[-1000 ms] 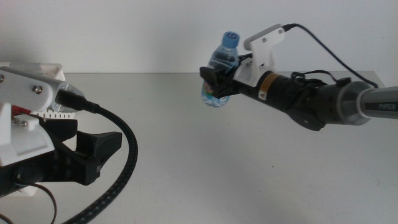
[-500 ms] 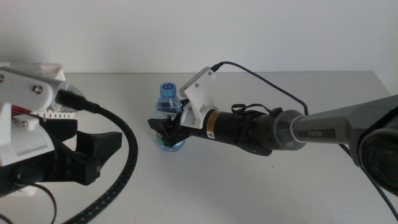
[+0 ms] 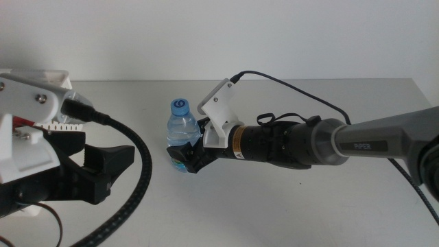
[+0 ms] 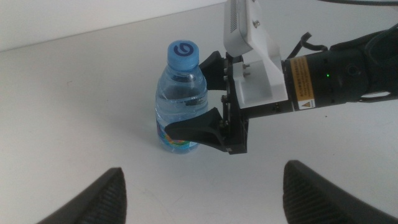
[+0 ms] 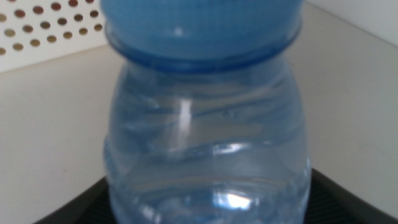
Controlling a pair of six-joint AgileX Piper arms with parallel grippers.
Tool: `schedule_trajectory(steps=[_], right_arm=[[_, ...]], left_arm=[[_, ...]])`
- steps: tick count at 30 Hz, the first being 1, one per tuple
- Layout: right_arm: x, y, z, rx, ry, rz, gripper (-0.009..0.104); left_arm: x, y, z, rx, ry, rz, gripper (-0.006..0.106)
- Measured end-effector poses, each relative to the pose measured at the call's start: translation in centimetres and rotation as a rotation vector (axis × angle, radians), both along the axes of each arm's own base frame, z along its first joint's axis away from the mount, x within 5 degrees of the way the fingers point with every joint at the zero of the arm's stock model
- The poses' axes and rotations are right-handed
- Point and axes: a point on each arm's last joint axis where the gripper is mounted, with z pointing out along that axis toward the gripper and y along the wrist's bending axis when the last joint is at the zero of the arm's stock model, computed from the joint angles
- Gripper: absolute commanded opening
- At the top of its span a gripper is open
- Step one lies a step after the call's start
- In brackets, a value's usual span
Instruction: Use arms to grab the bottles and put them into the dustbin to the left of the table.
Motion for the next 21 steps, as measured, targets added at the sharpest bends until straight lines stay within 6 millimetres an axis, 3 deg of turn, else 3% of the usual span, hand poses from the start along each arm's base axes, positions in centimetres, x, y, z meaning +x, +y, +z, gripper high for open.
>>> schedule_trajectory(steps=[4,9,15,21], right_arm=[[-1.8,-2.1,1.7,-0.032,0.010,-0.012,0.083],[-5.3,-6.8,6.3,0.007,0.022,-0.074,0.077],[-12.3,-11.8,12.2,0.067,-0.067,-0.117,0.073],[-17.7,-15.8,15.9,0.116,-0.127,-0.226,0.073]], left_arm=[[0.0,0.0,0.0,0.000,0.000,0.000,0.083],[0.0,0.0,0.0,0.000,0.000,0.000,0.083],[0.0,0.0,0.0,0.000,0.000,0.000,0.083],[0.0,0.0,0.0,0.000,0.000,0.000,0.083]])
